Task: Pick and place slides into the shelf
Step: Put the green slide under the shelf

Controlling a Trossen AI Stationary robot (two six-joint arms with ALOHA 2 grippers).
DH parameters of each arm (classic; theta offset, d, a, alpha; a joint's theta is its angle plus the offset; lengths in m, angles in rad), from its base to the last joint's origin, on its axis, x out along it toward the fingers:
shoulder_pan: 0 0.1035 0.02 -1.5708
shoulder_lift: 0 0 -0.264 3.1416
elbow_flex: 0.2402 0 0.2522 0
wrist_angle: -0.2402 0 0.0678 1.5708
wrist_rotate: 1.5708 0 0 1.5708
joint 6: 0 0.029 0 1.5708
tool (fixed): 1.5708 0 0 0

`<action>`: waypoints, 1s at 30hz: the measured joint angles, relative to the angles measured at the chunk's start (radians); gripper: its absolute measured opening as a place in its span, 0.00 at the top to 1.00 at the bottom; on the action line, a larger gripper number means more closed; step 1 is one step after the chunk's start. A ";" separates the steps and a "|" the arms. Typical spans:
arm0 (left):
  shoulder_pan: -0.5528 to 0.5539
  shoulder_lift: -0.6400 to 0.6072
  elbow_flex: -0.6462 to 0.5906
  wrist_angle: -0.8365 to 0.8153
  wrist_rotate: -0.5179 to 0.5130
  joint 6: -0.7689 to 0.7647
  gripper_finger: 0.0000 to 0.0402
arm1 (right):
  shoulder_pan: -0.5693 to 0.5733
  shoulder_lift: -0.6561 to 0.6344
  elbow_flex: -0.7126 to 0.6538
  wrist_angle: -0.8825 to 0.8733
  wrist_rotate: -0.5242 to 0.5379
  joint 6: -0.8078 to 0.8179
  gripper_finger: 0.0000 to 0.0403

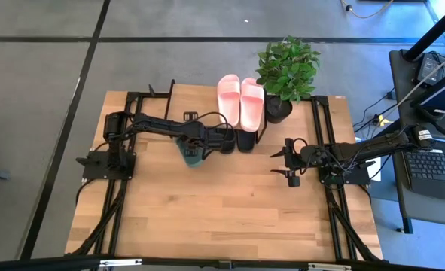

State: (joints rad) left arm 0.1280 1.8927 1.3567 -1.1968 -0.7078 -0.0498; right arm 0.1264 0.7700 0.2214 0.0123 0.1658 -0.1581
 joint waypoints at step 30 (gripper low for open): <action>-0.021 -0.002 0.000 -0.091 0.091 -0.028 0.64 | 0.000 0.000 0.000 0.000 0.000 0.022 0.36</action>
State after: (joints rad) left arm 0.1074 1.8909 1.3571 -1.2877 -0.6167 -0.0775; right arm 0.1263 0.7700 0.2214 0.0124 0.1655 -0.1358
